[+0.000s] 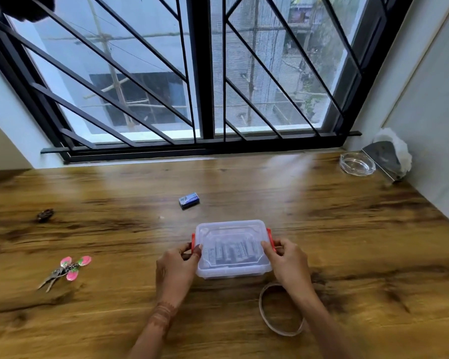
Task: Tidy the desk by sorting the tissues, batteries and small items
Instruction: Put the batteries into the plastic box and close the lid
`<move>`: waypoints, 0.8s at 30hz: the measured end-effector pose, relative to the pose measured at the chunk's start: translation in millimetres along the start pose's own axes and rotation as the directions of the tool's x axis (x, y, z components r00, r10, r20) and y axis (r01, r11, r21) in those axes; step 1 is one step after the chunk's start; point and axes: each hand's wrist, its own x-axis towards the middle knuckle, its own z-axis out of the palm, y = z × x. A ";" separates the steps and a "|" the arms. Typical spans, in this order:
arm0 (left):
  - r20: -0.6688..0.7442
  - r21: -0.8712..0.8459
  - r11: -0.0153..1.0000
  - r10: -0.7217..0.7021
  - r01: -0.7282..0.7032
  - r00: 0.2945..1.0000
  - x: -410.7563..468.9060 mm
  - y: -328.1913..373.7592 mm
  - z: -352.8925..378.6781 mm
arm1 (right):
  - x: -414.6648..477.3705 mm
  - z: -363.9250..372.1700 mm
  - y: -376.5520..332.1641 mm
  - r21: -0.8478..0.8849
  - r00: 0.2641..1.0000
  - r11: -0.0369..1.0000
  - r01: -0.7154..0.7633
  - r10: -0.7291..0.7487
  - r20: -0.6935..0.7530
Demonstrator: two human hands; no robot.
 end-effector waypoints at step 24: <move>0.545 -0.297 0.913 0.402 -0.279 0.736 31.1 134.4 97.9 | 21.9 -119.7 29.3 0.685 0.859 0.664 -0.300 0.501 -0.109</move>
